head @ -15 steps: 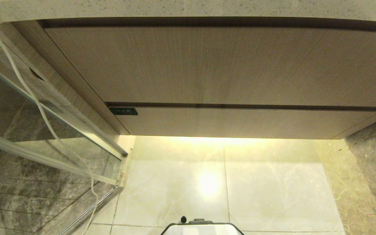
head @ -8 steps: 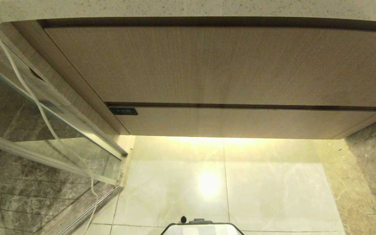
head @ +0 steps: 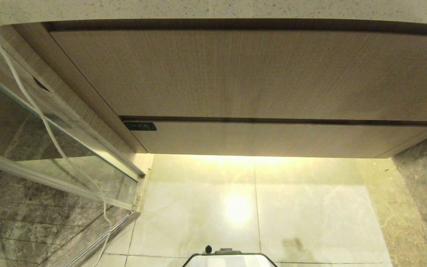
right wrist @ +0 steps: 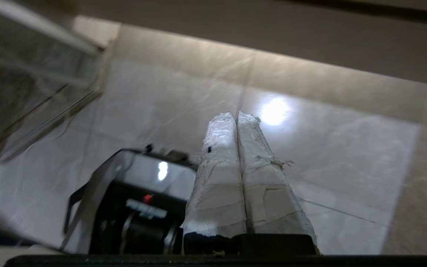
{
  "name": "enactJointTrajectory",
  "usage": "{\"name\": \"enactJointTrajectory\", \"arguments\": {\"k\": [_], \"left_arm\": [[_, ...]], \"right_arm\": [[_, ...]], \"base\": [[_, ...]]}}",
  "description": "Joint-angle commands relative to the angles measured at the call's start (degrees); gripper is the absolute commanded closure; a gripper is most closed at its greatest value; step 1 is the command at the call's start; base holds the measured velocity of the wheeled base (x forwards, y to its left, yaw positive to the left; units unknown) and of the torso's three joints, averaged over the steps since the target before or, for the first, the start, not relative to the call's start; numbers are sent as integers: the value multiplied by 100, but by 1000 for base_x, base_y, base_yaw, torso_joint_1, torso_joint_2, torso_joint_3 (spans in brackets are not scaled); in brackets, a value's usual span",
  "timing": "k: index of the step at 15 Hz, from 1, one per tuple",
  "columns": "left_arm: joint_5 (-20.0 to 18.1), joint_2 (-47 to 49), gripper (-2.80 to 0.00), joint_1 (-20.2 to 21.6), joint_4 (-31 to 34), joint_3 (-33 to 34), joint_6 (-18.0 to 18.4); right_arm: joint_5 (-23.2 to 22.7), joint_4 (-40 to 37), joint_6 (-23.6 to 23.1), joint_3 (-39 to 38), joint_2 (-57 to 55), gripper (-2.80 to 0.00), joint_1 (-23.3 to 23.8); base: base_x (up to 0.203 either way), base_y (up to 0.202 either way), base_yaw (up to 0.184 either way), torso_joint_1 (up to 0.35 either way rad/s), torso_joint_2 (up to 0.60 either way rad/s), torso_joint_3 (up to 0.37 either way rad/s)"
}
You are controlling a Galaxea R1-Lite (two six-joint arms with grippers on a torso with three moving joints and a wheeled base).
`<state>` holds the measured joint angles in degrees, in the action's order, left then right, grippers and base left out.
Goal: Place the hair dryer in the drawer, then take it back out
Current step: Pull open the drawer
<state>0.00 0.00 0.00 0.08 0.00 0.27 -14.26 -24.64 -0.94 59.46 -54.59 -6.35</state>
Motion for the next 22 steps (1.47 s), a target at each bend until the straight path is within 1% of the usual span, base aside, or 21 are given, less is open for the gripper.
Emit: {"name": "enactJointTrajectory", "arguments": {"k": [1, 3, 5, 6, 7, 8, 12, 13, 17, 18, 22], "left_arm": [[0, 0, 0, 0, 1, 0, 0], [0, 0, 0, 0, 1, 9, 0], [0, 0, 0, 0, 1, 9, 0], [0, 0, 0, 0, 1, 9, 0], [0, 0, 0, 0, 1, 9, 0], [0, 0, 0, 0, 1, 9, 0], [0, 0, 0, 0, 1, 9, 0], [0, 0, 0, 0, 1, 9, 0], [0, 0, 0, 0, 1, 9, 0], [0, 0, 0, 0, 1, 9, 0], [0, 0, 0, 0, 1, 9, 0]], "right_arm": [[-252, -106, -8, 223, -770, 0, -205], [-777, -287, -76, 395, -1354, 0, -231], [-1638, -462, -189, 603, -2038, 0, -279], [-1791, -524, -231, 663, -2099, 0, -297], [-1791, -524, -231, 663, -2099, 0, -297], [-1791, -524, -231, 663, -2099, -280, -297], [-1791, -524, -231, 663, -2099, -280, -297], [-1659, -605, -367, 650, -2154, -280, -304], [-482, -1123, -2422, 575, -3545, -280, -341], [-296, -1227, -2631, 558, -3629, -280, -350], [-296, -1227, -2631, 558, -3629, -280, -350]], "base": [[0, 0, 0, 0, 0, 0], [0, 0, 0, 0, 0, 0], [0, 0, 0, 0, 0, 0], [0, 0, 0, 0, 0, 0], [0, 0, 0, 0, 0, 0], [0, 0, 0, 0, 0, 0], [0, 0, 0, 0, 0, 0], [0, 0, 0, 0, 0, 0], [0, 0, 0, 0, 0, 0], [0, 0, 0, 0, 0, 0], [0, 0, 0, 0, 0, 0]]}}
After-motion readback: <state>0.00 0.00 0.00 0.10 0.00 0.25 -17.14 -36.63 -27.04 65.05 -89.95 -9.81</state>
